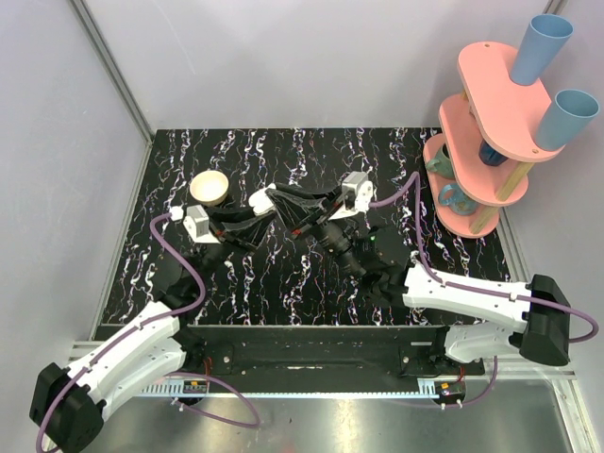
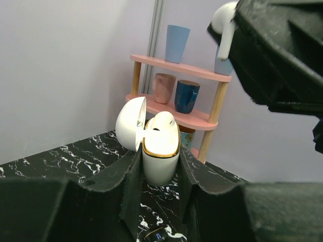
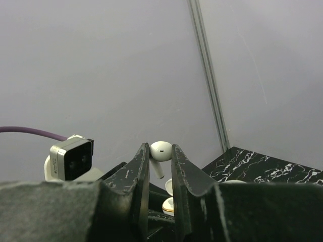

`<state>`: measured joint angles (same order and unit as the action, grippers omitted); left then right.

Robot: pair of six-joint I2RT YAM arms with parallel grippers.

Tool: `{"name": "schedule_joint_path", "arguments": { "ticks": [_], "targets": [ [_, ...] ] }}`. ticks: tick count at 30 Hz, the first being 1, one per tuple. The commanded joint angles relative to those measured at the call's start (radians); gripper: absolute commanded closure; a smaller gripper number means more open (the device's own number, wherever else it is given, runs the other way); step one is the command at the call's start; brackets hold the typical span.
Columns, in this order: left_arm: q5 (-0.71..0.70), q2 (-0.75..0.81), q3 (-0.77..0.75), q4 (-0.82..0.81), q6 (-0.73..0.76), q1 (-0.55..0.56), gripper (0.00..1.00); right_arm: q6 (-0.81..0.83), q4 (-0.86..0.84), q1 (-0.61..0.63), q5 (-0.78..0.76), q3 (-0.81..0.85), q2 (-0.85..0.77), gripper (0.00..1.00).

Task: Insert the wireless bluetooth earbuds into the charging case
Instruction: Insert the left earbud into the left side groove of the charging case.

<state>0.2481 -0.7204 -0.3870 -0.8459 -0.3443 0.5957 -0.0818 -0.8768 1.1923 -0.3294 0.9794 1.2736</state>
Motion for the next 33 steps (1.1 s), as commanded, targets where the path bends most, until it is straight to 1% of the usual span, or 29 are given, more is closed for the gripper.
{"name": "schedule_joint_path", "arguments": {
  "ticks": [1,14,33],
  "targets": [
    [-0.027,-0.01,-0.056,-0.114,0.016,0.015,1.0,-0.022,-0.002,0.007,0.018,0.03,0.012,0.88],
    [-0.027,-0.022,-0.061,-0.13,0.011,0.047,1.0,-0.007,0.047,0.007,0.038,0.054,0.07,0.87],
    [-0.069,-0.001,-0.055,-0.134,0.027,0.065,1.0,0.03,0.098,0.016,0.009,0.047,0.059,0.89]
  ]
}}
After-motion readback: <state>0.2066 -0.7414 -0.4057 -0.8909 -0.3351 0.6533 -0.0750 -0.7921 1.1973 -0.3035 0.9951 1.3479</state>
